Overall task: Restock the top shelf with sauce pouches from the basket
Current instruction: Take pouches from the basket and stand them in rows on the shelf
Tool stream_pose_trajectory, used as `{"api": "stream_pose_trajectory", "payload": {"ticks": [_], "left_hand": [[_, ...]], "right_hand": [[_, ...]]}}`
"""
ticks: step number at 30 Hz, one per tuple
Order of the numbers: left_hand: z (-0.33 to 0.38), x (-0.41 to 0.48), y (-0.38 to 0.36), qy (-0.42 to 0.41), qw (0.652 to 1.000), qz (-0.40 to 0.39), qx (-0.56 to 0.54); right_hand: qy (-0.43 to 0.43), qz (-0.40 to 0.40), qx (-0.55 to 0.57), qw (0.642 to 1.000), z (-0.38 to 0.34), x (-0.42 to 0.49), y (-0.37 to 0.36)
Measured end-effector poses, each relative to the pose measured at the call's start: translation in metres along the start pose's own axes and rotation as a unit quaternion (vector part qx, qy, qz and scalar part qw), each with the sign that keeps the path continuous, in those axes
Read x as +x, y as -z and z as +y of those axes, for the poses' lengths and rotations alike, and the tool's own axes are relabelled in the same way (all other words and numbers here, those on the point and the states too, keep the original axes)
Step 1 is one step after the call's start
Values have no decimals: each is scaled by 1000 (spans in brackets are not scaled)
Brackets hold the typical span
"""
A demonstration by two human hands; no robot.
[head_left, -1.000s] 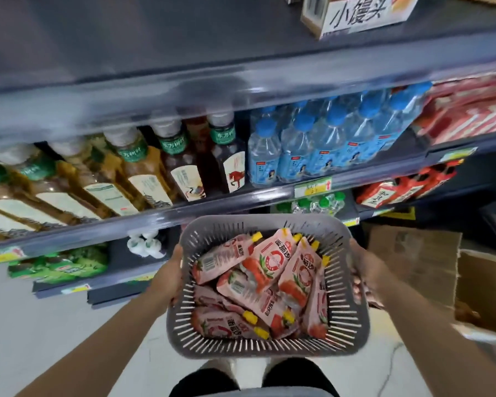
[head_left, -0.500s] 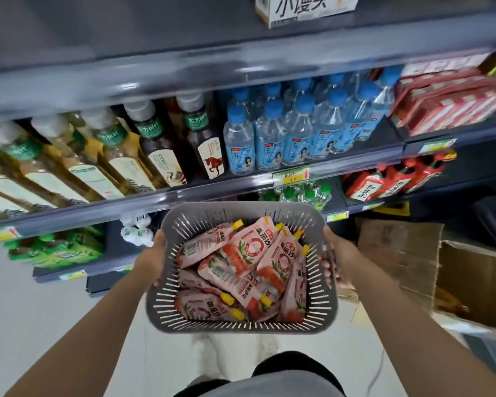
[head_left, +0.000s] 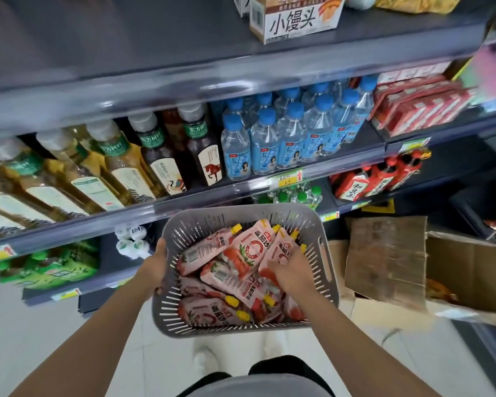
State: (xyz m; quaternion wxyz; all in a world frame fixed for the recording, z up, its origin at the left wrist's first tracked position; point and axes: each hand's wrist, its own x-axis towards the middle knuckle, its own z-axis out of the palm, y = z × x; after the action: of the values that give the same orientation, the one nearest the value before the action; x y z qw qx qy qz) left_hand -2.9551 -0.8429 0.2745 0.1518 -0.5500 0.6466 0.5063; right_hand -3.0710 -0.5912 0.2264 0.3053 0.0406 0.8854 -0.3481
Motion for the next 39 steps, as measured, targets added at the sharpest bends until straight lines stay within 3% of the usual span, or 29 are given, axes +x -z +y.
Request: {"api": "stream_pose_trajectory", "payload": {"ticks": [5, 11, 13, 15, 16, 18, 21, 28, 32, 35, 39], "left_hand": [[-5, 12, -1, 7, 1000, -3, 14], [-7, 29, -6, 11, 999, 37, 23], [-6, 29, -6, 12, 998, 39, 38], [-3, 26, -6, 16, 998, 33, 44], [-3, 25, -6, 19, 998, 34, 50], [-4, 23, -6, 26, 997, 37, 58], [-5, 26, -6, 15, 995, 51, 81], [-3, 22, -7, 1, 988, 74, 135], [-1, 19, -6, 20, 989, 60, 130], [0, 15, -9, 21, 990, 63, 124], [0, 15, -11, 22, 991, 74, 106]], "right_hand": [[-29, -12, -189, 981, -31, 36, -1], [-40, -185, -295, 937, -53, 57, -5], [-48, -198, -233, 951, -53, 60, -6], [-117, -189, -55, 974, -44, 71, -9], [-150, -165, 41, 974, -42, 73, -5], [-203, -158, 116, 959, -33, 83, -5], [-222, -165, 146, 950, -5, 104, -13], [-211, -216, 92, 949, -36, 53, -3], [-178, -204, 99, 958, 33, 122, -51], [-214, -179, 182, 943, 55, 132, -65], [-210, -178, 287, 918, -6, 51, -30]]}}
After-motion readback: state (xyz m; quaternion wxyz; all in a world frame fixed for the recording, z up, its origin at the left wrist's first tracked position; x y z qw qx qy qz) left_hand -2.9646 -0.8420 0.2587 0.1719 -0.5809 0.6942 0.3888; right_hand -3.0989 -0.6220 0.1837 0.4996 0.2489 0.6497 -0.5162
